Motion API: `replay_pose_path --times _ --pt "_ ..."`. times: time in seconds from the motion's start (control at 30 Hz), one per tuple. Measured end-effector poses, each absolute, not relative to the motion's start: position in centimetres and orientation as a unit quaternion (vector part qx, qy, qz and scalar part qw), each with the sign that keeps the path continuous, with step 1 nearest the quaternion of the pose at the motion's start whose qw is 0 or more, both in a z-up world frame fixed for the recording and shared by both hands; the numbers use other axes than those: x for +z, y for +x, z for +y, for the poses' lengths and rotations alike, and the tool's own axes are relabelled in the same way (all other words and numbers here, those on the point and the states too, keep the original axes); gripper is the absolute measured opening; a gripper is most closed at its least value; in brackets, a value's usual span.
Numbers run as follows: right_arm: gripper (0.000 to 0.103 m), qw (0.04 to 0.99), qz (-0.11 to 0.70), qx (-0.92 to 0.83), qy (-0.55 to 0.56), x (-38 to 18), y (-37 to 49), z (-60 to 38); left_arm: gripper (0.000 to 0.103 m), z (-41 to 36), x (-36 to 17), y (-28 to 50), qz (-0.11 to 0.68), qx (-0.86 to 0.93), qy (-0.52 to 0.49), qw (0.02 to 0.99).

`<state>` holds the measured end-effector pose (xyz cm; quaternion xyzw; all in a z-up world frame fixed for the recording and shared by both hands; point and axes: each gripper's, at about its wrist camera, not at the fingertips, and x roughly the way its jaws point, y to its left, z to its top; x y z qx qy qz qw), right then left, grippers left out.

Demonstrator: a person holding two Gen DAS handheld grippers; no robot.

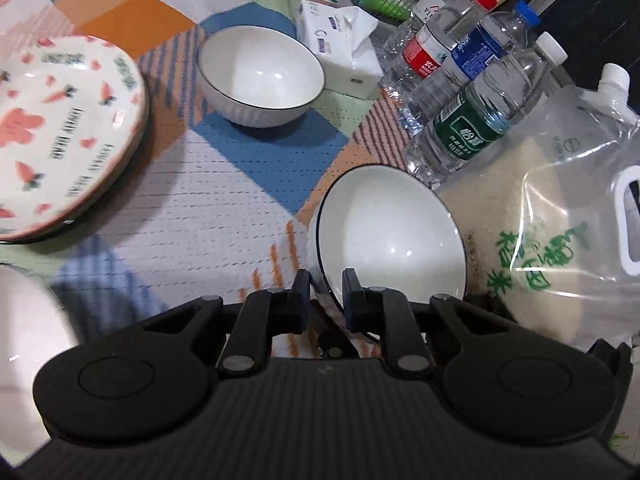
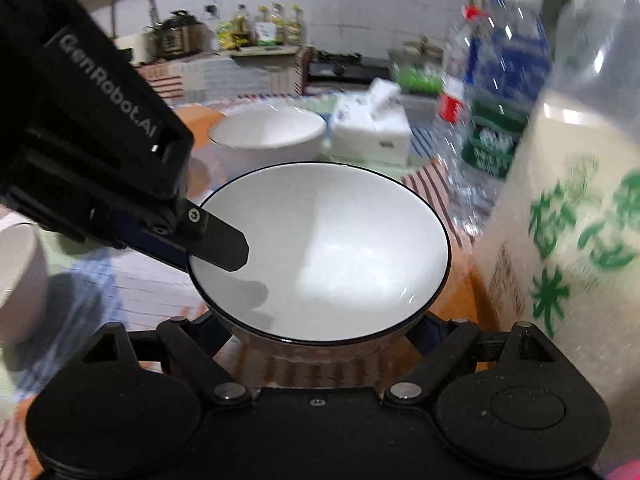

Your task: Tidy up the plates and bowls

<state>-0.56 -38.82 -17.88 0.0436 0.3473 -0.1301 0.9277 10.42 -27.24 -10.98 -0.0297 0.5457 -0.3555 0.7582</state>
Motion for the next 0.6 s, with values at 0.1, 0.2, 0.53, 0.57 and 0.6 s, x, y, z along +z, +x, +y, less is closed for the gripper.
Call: replay_pose_path --times 0.1,0.2,0.53,0.57,0.6 --pt "0.092 0.935 0.334 -0.115 0.015 -16.4 -0.9 -37.2 0.015 -25.4 -9.2 10.3 0.547 -0.35 -0.041 0.76" --pt "0.092 0.943 0.319 -0.096 0.01 -14.7 -1.1 -36.1 0.015 -23.5 -7.4 10.1 0.54 -0.343 -0.039 0.768" --pt "0.092 0.956 0.294 -0.009 0.004 -10.7 -0.2 -30.9 0.015 -16.3 -3.3 9.8 0.519 -0.303 -0.037 0.798" --pt "0.092 0.957 0.292 0.0 0.003 -10.5 -0.2 -30.4 0.015 -15.5 -3.2 9.8 0.519 -0.301 -0.042 0.799" --pt "0.092 0.958 0.288 0.008 0.001 -10.3 -0.2 -29.8 0.015 -14.6 -3.1 9.8 0.518 -0.298 -0.047 0.8"
